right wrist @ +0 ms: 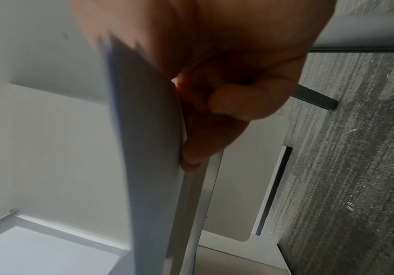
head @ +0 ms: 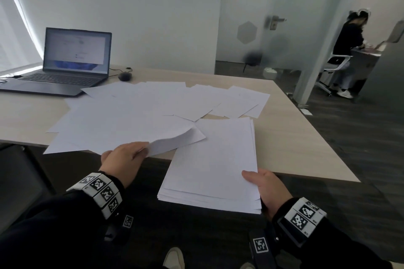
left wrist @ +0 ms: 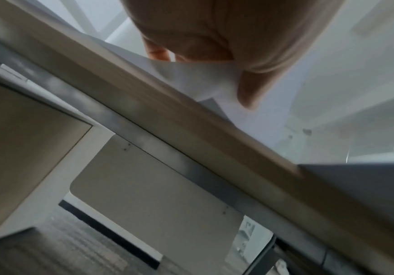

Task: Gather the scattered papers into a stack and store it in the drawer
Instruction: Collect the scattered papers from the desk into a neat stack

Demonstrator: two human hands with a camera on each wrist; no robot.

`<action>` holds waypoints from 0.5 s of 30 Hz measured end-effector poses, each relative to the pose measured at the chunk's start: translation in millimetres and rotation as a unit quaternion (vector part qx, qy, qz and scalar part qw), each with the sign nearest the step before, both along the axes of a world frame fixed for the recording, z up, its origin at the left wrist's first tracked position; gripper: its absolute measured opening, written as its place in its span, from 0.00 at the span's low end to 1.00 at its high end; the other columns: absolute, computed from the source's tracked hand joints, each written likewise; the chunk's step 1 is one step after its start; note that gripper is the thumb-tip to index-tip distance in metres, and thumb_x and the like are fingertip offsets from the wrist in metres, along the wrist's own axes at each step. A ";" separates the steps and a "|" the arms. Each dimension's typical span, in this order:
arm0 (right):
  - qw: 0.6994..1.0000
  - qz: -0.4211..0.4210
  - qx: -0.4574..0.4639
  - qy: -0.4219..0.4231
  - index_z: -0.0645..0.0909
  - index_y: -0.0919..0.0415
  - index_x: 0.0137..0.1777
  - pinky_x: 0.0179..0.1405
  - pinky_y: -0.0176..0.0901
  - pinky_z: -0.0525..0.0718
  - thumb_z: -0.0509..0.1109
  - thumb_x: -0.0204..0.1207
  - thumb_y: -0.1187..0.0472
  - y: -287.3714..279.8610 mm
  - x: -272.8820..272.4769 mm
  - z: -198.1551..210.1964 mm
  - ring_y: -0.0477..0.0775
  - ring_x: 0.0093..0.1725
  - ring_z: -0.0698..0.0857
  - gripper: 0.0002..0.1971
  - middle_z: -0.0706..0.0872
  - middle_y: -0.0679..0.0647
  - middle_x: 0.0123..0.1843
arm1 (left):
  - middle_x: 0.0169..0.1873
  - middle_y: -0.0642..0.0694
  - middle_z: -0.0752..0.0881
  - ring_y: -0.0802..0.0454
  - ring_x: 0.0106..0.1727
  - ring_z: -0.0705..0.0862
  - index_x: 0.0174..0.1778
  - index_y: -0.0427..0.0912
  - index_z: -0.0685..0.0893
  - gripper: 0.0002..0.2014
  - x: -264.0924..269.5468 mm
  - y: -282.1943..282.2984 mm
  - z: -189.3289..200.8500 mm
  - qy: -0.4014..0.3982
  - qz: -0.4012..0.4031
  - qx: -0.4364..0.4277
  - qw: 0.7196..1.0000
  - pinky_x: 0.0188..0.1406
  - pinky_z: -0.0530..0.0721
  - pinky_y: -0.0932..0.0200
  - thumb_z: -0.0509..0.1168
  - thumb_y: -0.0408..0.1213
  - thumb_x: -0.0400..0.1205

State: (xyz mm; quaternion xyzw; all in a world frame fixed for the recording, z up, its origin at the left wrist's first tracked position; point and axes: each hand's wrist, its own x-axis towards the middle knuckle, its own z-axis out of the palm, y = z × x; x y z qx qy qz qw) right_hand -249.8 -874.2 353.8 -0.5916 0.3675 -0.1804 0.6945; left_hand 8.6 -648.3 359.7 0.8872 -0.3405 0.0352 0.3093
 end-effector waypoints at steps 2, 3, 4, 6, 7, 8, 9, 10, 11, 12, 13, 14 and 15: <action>1.000 0.003 0.003 -0.005 0.86 0.71 0.58 0.66 0.66 0.84 0.68 0.82 0.65 2.7 4.5 0.3 0.70 0.57 0.90 0.11 0.93 0.66 0.54 | 0.48 0.73 0.83 0.56 0.62 0.80 0.46 0.77 0.79 0.17 -10.0 0.0 8.4 0.023 -0.041 -0.086 0.995 0.73 0.68 0.40 0.58 0.43 0.87; 1.000 0.003 0.007 -0.007 0.86 0.72 0.58 0.65 0.67 0.84 0.68 0.82 0.66 3.0 6.4 0.1 0.71 0.57 0.90 0.11 0.93 0.67 0.53 | 0.50 0.76 0.83 0.59 0.63 0.79 0.45 0.81 0.79 0.20 -15.2 -0.1 11.1 0.008 -0.069 -0.115 0.991 0.72 0.69 0.39 0.62 0.42 0.86; 1.000 0.006 0.011 -0.006 0.86 0.72 0.58 0.64 0.66 0.85 0.68 0.82 0.65 4.4 7.6 1.8 0.71 0.56 0.91 0.11 0.93 0.68 0.53 | 0.53 0.79 0.81 0.61 0.66 0.77 0.46 0.82 0.80 0.21 -21.0 -0.6 12.6 -0.020 -0.103 -0.122 0.987 0.72 0.69 0.39 0.65 0.40 0.84; 1.000 0.008 0.020 -0.006 0.86 0.72 0.53 0.53 0.56 0.90 0.67 0.83 0.66 5.6 8.4 3.9 0.67 0.47 0.93 0.10 0.92 0.69 0.49 | 0.61 0.79 0.77 0.64 0.72 0.70 0.49 0.80 0.82 0.21 -33.3 -3.5 13.6 -0.080 -0.171 -0.076 0.979 0.69 0.64 0.43 0.69 0.39 0.81; 1.000 0.008 0.023 -0.007 0.87 0.71 0.48 0.45 0.48 0.90 0.66 0.83 0.65 5.2 8.7 4.4 0.62 0.41 0.93 0.11 0.92 0.70 0.45 | 0.63 0.78 0.75 0.64 0.74 0.67 0.49 0.78 0.83 0.20 -37.5 -5.3 12.4 -0.095 -0.195 -0.046 0.975 0.67 0.62 0.44 0.70 0.39 0.80; 1.000 -0.002 0.026 -0.011 0.87 0.70 0.45 0.40 0.44 0.88 0.64 0.84 0.62 5.3 9.1 5.4 0.59 0.37 0.93 0.13 0.92 0.68 0.43 | 0.65 0.77 0.74 0.64 0.74 0.66 0.48 0.77 0.83 0.18 -39.9 -6.7 11.1 -0.096 -0.213 -0.025 0.972 0.66 0.61 0.44 0.69 0.40 0.81; 0.999 -0.010 0.042 -0.017 0.88 0.67 0.46 0.42 0.45 0.88 0.64 0.86 0.57 4.6 9.3 4.4 0.58 0.38 0.94 0.16 0.93 0.65 0.44 | 0.65 0.76 0.73 0.64 0.75 0.66 0.47 0.77 0.83 0.17 -39.3 -7.7 8.6 -0.082 -0.225 -0.018 0.971 0.67 0.63 0.44 0.68 0.41 0.80; 0.998 -0.021 0.057 -0.021 0.89 0.64 0.50 0.48 0.50 0.89 0.64 0.85 0.49 5.0 9.4 4.5 0.60 0.44 0.94 0.19 0.94 0.62 0.47 | 0.65 0.75 0.74 0.63 0.74 0.68 0.46 0.76 0.83 0.18 -37.5 -8.4 5.4 -0.058 -0.236 -0.022 0.970 0.69 0.66 0.43 0.67 0.40 0.80; 0.997 -0.031 0.073 -0.022 0.89 0.62 0.54 0.55 0.55 0.89 0.64 0.83 0.41 5.0 9.7 3.8 0.62 0.49 0.94 0.23 0.94 0.60 0.51 | 0.65 0.73 0.76 0.62 0.73 0.71 0.45 0.75 0.84 0.20 -34.4 -9.3 1.5 -0.031 -0.246 -0.030 0.968 0.70 0.70 0.43 0.67 0.35 0.79; 0.996 -0.032 0.082 -0.023 0.89 0.60 0.57 0.60 0.60 0.87 0.64 0.81 0.36 5.3 9.7 3.1 0.64 0.52 0.93 0.27 0.94 0.59 0.53 | 0.64 0.72 0.77 0.63 0.71 0.73 0.45 0.74 0.85 0.23 -32.0 -10.4 -1.8 -0.011 -0.253 -0.034 0.967 0.71 0.72 0.43 0.67 0.31 0.78; 0.996 -0.028 0.086 -0.020 0.89 0.60 0.58 0.64 0.62 0.85 0.64 0.79 0.34 4.8 10.1 1.1 0.64 0.54 0.93 0.29 0.94 0.59 0.55 | 0.64 0.72 0.77 0.64 0.70 0.75 0.45 0.75 0.85 0.26 -30.9 -12.1 -4.2 -0.001 -0.260 -0.031 0.965 0.72 0.73 0.44 0.67 0.28 0.77; 0.996 -0.021 0.087 -0.017 0.89 0.61 0.60 0.66 0.62 0.84 0.65 0.80 0.37 6.1 9.9 1.2 0.65 0.56 0.92 0.27 0.94 0.60 0.56 | 0.64 0.72 0.77 0.65 0.70 0.75 0.46 0.78 0.83 0.28 -31.1 -14.2 -5.3 -0.001 -0.267 -0.019 0.964 0.72 0.73 0.44 0.67 0.29 0.77; 0.997 -0.012 0.081 -0.015 0.88 0.65 0.61 0.67 0.62 0.83 0.67 0.82 0.43 6.6 10.1 0.2 0.66 0.57 0.92 0.24 0.93 0.62 0.56 | 0.64 0.73 0.76 0.65 0.71 0.74 0.47 0.82 0.81 0.29 -32.3 -16.2 -5.7 -0.003 -0.272 -0.006 0.962 0.73 0.72 0.44 0.65 0.32 0.76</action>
